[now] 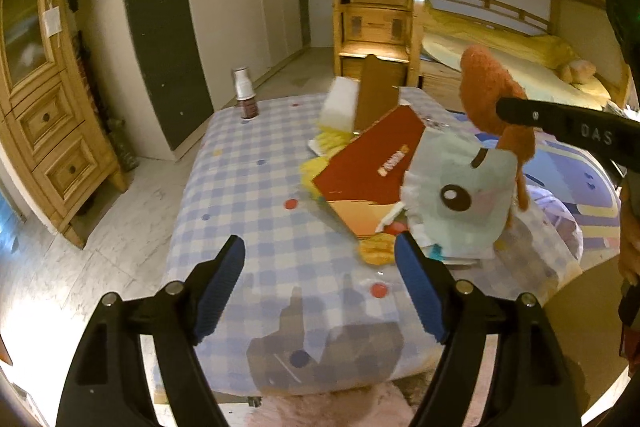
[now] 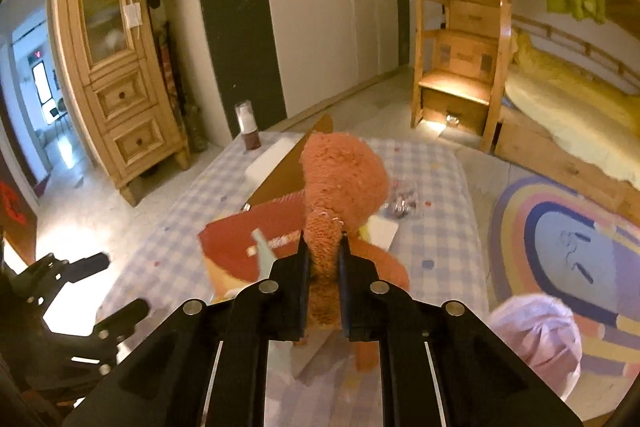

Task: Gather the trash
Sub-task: 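Grasp the orange plush toy with the right gripper and lift it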

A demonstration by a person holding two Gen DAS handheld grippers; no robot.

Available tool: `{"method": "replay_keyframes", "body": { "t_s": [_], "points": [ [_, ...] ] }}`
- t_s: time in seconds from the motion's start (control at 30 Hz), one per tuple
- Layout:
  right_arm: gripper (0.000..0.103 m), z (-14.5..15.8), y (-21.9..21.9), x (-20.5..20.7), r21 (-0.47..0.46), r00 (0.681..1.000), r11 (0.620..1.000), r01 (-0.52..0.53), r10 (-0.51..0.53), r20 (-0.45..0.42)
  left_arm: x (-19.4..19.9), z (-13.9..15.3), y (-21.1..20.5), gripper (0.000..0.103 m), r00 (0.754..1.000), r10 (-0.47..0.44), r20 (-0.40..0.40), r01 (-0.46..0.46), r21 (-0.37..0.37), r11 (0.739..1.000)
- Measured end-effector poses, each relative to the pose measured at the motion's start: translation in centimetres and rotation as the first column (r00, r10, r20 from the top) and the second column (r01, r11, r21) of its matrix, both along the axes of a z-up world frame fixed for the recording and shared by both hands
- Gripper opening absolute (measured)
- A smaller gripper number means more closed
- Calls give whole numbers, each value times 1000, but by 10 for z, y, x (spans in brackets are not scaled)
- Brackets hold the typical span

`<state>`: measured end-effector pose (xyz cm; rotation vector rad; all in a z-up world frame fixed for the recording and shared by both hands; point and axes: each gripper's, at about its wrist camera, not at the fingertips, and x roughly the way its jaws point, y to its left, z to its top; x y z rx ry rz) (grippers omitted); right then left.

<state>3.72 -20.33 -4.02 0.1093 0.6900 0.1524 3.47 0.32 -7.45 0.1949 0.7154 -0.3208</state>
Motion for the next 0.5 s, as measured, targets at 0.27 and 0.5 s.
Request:
{"method": "replay_keyframes", "body": {
  "t_s": [0.27, 0.5],
  "points": [
    [12, 16, -29, -22, 77, 995, 994, 82, -86, 53, -12, 1, -14, 75, 999, -43, -1, 43, 3, 999],
    [12, 16, -28, -23, 152, 999, 988, 35, -39, 24, -15, 1, -20, 75, 998, -55, -4, 55, 0, 998]
  ]
}}
